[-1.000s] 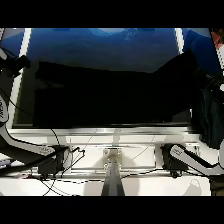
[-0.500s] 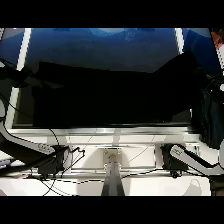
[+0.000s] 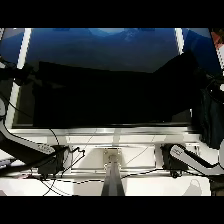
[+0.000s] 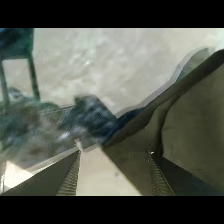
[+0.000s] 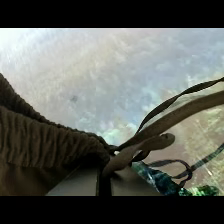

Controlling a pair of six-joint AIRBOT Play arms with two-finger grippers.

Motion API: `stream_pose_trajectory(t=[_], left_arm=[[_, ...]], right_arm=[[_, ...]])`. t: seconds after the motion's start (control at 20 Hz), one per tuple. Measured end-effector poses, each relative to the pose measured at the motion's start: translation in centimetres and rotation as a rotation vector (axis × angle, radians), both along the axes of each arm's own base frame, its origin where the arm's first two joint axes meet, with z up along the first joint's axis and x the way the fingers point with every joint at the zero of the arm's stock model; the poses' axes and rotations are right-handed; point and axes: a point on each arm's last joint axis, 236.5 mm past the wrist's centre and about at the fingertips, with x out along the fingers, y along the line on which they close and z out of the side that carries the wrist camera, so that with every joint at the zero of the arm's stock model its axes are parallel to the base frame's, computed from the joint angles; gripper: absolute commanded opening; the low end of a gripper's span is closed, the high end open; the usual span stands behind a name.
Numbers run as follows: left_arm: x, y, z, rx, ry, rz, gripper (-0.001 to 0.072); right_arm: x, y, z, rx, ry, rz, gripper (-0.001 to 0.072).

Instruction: Fold the clothes and pants, and hang the long-sleeved shirts on hangers.

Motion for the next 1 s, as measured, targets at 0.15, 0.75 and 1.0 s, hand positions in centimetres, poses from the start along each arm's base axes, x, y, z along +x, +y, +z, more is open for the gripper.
stream_pose_trajectory(t=[0.15,0.75,1.0], left_arm=[[0.0,-0.3,-0.9,-0.009,0.01,-0.002,0.0155],[0.0,-0.1,7.0,0.053,-0.097,-0.036,0.0007],[-2.0,1.2,16.6,0.144,-0.228,-0.039,0.0006]], right_arm=[[0.0,0.0,0.0,0.0,0.0,0.0,0.0027],[-0.1,0.3,-0.1,0.008,0.006,0.01,0.0027],[0.0,0.6,0.1,0.012,0.004,0.02,0.0027]])
